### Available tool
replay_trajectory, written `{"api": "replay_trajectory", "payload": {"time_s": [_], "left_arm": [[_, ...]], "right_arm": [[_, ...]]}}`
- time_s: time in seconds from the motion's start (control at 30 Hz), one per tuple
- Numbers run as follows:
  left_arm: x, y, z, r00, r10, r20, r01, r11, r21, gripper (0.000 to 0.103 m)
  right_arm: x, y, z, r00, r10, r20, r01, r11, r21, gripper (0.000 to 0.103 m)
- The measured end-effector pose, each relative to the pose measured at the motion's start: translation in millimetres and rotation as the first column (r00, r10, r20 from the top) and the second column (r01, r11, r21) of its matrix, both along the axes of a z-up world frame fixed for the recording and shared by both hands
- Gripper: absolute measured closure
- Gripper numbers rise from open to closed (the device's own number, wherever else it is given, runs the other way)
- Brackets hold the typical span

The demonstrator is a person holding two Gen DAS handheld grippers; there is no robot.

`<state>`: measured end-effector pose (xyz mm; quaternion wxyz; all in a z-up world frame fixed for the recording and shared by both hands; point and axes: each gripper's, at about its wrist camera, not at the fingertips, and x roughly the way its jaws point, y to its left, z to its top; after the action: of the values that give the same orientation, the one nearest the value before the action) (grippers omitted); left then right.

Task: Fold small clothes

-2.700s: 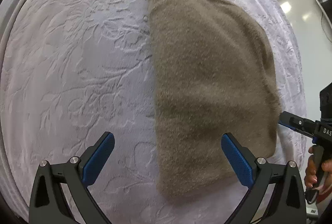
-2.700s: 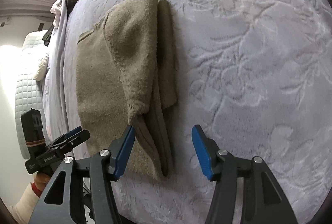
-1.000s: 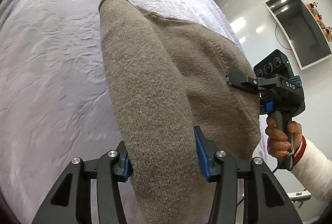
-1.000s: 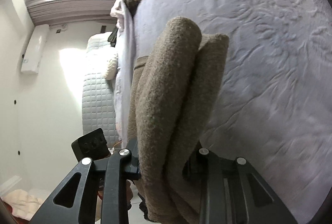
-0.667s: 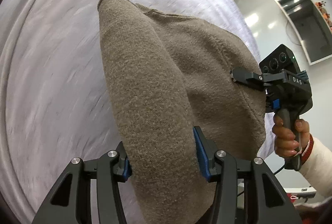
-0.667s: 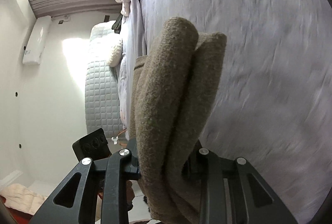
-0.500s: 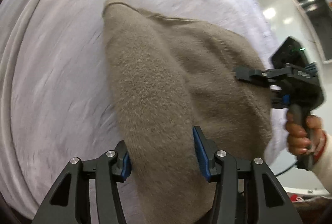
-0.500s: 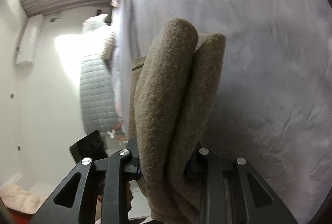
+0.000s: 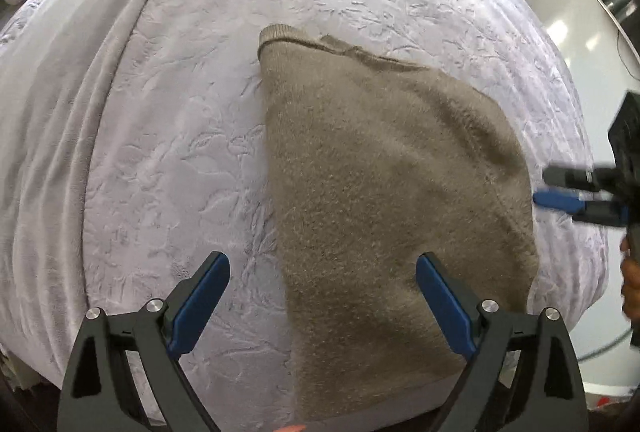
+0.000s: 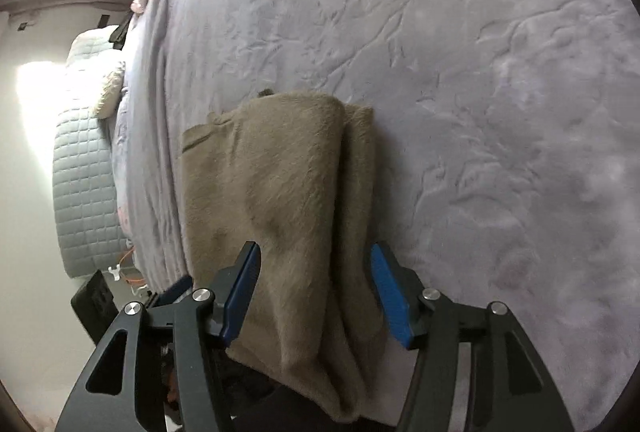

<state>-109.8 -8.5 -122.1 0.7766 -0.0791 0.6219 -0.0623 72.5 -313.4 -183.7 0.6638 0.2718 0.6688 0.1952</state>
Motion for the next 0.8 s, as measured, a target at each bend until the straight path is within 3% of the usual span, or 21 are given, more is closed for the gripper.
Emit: {"api": "replay_trajectory", "payload": {"time_s": [0.1,0.17,0.2,0.27,0.33,0.43,0.53,0.67,0.8], "left_arm": [[7.0,-6.7,3.3,1.000,0.002,-0.004,-0.002,0.999,0.032,0.008],[12.7,-12.9,4.4,1.000,0.012,0.007,-0.012,0.998,0.059,0.008],[7.7,-9.5,8.9,1.000,0.020,0.013,-0.021,0.997,0.074,0.008],[11.0,-3.9,13.8,0.998,0.048,0.030,-0.051,0.994,0.098,0.008],[12.3,2.9,15.0,0.996,0.083,0.030,-0.085,0.994,0.070,0.008],[12.4,9.4,7.8,0.994,0.112,-0.004,-0.111,0.992,0.066,0.008],[10.4,10.0,7.1,0.995,0.101,-0.011,-0.100,0.992,0.082,0.008],[5.9,10.5,9.7,0.996,0.084,-0.011,-0.083,0.994,0.064,0.008],[5.9,9.2,12.2,0.996,0.090,-0.016,-0.089,0.994,0.055,0.008]], "right_arm": [[-14.0,18.5,-6.0,0.998,0.049,-0.040,-0.048,0.999,0.021,0.044],[-20.3,34.1,-18.6,0.992,0.099,-0.083,-0.098,0.995,0.010,0.069],[-28.4,35.2,-21.8,0.989,0.119,-0.086,-0.120,0.993,-0.014,0.092],[-28.8,44.0,-12.2,0.986,0.166,-0.036,-0.168,0.982,-0.088,0.092],[-28.9,49.3,-3.2,0.976,0.216,0.005,-0.211,0.959,-0.189,0.093],[-33.1,43.4,-19.1,0.966,0.259,-0.009,-0.250,0.921,-0.300,0.093],[-38.7,37.9,-40.3,0.968,0.248,-0.020,-0.242,0.917,-0.316,0.093],[-44.0,29.3,-31.9,0.976,0.218,-0.014,-0.213,0.932,-0.293,0.090],[-46.0,1.0,-21.6,0.991,0.126,-0.042,-0.133,0.954,-0.270,0.075]]}}
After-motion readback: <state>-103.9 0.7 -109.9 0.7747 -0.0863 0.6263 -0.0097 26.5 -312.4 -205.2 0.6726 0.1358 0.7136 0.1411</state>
